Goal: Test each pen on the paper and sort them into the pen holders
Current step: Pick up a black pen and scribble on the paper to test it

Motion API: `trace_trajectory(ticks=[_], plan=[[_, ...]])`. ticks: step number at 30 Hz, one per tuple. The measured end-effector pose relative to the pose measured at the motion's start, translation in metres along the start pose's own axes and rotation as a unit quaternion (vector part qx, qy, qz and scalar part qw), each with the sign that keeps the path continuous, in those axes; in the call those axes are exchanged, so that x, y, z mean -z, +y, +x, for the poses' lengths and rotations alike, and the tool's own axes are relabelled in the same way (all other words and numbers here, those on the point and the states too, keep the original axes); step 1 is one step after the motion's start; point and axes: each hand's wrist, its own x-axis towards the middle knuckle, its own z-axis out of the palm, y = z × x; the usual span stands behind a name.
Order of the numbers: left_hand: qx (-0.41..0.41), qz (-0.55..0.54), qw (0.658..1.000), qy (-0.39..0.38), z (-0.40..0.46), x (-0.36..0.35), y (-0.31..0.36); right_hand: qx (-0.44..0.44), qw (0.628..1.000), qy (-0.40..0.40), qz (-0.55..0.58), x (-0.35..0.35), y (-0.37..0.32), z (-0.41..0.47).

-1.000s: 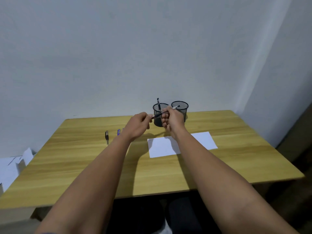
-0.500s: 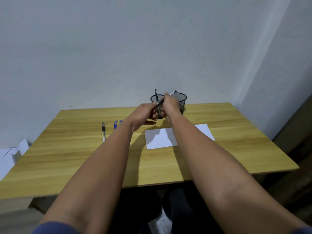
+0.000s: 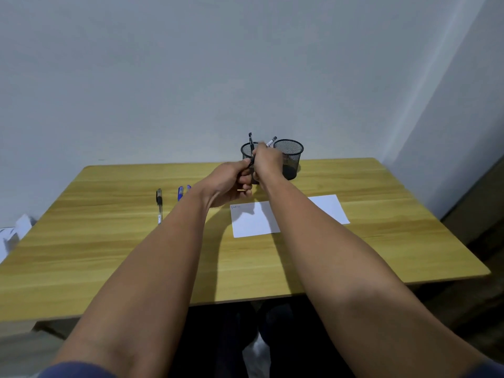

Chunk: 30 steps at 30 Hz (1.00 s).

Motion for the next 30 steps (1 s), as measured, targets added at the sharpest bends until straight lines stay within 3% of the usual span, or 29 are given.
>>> trace_trajectory(ticks=[5, 9, 12, 13, 14, 16, 19, 21, 25, 30], plan=[[0.011, -0.047, 0.999, -0.014, 0.001, 0.0, 0.01, 0.014, 0.999, 0.023, -0.039, -0.01, -0.013, -0.001], [0.027, -0.025, 0.998, -0.059, -0.006, 0.008, 0.006, -0.023, 0.995, 0.093, 0.033, 0.015, -0.018, 0.023], [0.027, 0.108, 0.993, 0.03, -0.012, 0.03, -0.015, -0.037, 0.992, 0.102, 0.057, 0.059, -0.027, 0.045], [0.009, 0.217, 0.973, 0.079, -0.013, 0.036, -0.022, -0.031, 0.995, 0.087, 0.04, 0.069, -0.028, 0.044], [-0.012, 0.342, 0.932, 0.122, -0.012, 0.041, -0.027, -0.023, 0.997, 0.067, 0.017, 0.075, -0.028, 0.042], [-0.035, 0.54, 0.821, 0.181, -0.008, 0.046, -0.035, -0.014, 0.999, 0.031, -0.004, 0.078, -0.02, 0.035], [-0.025, 0.695, 0.689, 0.207, 0.0, 0.054, -0.042, 0.015, 1.0, -0.003, -0.008, 0.086, 0.001, 0.026], [0.0, 0.739, 0.642, 0.204, 0.004, 0.062, -0.047, 0.047, 0.998, -0.029, -0.021, 0.092, 0.012, 0.015], [-0.003, 0.739, 0.635, 0.223, 0.004, 0.066, -0.055, 0.065, 0.995, -0.08, -0.017, 0.091, 0.034, -0.011], [-0.176, 0.687, 0.667, 0.229, -0.01, 0.059, -0.071, 0.051, 0.99, -0.133, -0.01, 0.077, 0.068, -0.033]])
